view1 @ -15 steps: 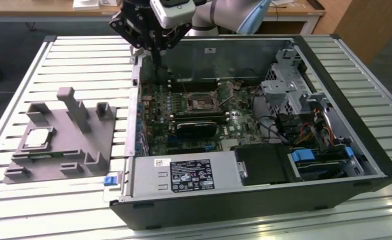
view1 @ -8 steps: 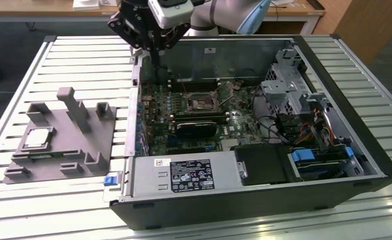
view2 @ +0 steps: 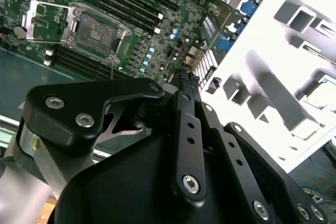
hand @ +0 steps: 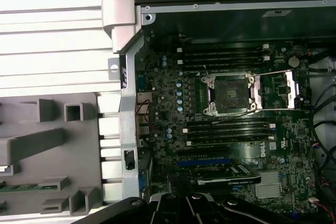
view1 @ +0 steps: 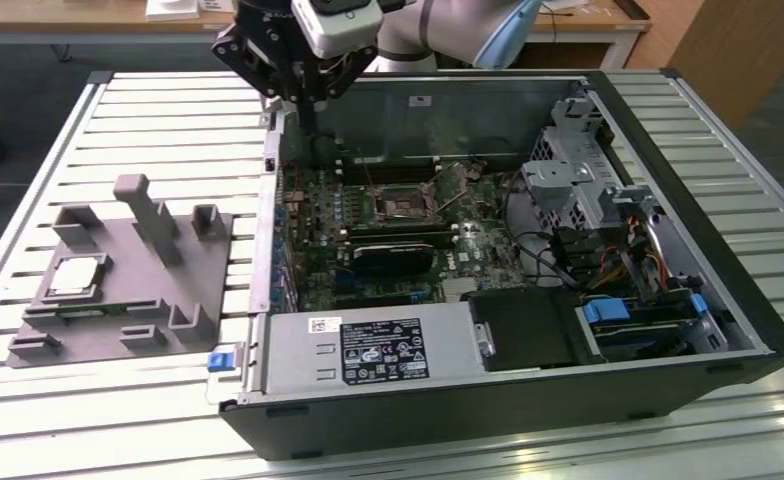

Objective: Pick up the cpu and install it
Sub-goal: 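Reach for the cpu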

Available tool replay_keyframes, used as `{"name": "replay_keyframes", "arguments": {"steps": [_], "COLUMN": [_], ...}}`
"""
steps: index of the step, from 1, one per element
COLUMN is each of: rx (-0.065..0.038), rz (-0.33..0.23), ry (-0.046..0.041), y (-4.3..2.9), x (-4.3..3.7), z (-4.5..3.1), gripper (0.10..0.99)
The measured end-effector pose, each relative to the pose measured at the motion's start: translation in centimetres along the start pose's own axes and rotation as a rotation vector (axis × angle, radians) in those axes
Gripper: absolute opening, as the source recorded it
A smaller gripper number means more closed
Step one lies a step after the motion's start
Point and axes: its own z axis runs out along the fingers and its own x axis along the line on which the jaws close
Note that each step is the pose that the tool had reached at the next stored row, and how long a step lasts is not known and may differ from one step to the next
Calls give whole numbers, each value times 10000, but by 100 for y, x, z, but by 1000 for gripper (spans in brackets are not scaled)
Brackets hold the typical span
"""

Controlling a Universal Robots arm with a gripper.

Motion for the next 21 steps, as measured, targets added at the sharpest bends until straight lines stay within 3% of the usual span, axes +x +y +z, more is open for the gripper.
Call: {"name": "replay_keyframes", "arguments": {"steps": [21], "rx": [-1], "rz": [0], "ry": [-1], "y": [-5], "x": [61], "z": [7], "gripper": [106]}}
